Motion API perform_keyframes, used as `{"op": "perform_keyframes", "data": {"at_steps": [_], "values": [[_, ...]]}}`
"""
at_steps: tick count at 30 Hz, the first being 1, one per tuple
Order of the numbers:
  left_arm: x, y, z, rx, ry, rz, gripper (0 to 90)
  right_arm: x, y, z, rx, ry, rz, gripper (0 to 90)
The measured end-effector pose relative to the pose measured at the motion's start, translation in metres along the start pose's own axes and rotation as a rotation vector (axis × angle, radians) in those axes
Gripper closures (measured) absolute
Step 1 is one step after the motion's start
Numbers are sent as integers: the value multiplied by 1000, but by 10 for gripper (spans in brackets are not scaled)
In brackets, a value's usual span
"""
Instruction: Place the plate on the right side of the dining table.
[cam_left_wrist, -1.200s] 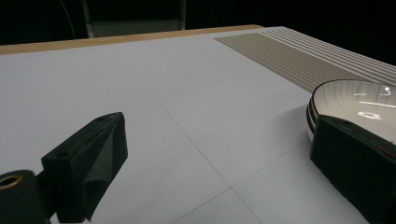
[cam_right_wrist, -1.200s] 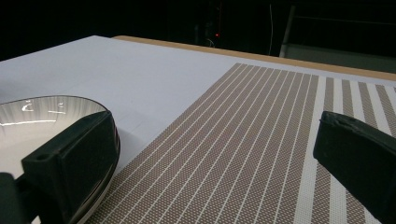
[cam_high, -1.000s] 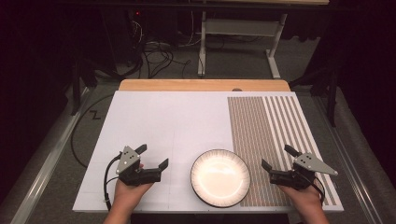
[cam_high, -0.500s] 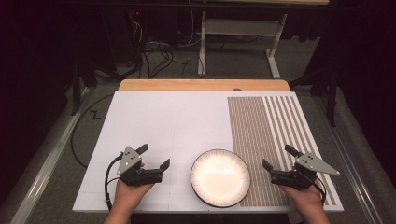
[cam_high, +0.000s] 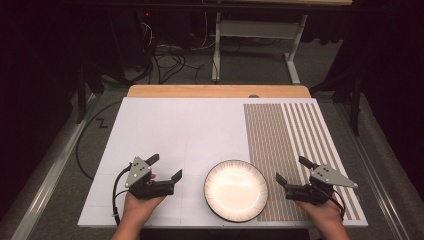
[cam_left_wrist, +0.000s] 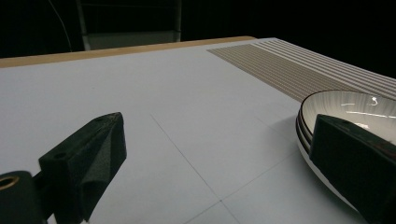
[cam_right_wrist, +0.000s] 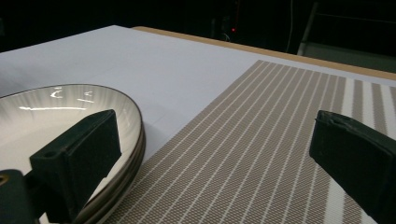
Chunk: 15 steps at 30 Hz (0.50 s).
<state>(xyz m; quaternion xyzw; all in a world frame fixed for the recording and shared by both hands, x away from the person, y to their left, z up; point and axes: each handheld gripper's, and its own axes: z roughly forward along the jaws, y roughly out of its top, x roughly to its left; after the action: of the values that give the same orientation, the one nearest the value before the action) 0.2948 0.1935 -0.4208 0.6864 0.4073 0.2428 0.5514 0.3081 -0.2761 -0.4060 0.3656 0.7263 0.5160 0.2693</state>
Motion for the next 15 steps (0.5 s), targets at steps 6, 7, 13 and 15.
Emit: {"op": "perform_keyframes", "data": {"at_steps": [6,7,13,15], "values": [[0,0,0,-3,-3,-3,47,14,2,4,17,51,-34,42],[0,0,0,-3,-3,-4,47,16,2,5,18,59,-40,43],[0,0,0,-7,-6,-4,47,24,3,7,32,83,-57,47],[0,0,-1,-6,0,-3,47,26,3,8,34,90,-58,52]]}}
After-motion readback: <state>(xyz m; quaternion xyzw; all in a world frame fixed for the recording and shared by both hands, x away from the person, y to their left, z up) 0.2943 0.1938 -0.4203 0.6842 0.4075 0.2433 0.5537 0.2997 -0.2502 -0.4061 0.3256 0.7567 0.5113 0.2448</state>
